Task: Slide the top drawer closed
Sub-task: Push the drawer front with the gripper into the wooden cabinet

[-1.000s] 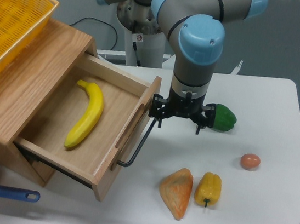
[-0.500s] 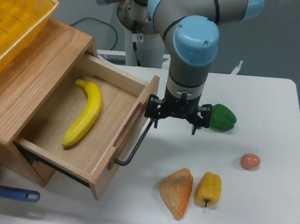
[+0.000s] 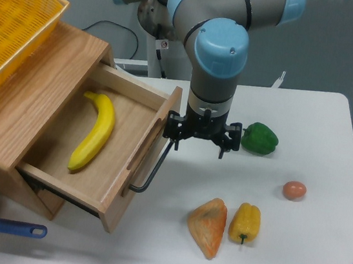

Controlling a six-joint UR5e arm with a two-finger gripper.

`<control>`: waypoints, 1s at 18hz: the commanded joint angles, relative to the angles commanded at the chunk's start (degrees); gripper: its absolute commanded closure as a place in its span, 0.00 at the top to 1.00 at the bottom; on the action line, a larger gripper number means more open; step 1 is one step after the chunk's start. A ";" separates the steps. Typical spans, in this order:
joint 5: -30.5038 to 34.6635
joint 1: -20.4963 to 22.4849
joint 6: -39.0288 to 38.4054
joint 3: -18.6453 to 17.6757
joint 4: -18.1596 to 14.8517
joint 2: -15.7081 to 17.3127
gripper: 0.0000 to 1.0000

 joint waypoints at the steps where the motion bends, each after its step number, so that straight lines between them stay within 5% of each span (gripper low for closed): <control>1: 0.09 -0.18 -0.18 -0.09 0.00 0.09 1.00; 18: 0.00 -4.13 -2.81 -0.35 -2.11 0.61 1.00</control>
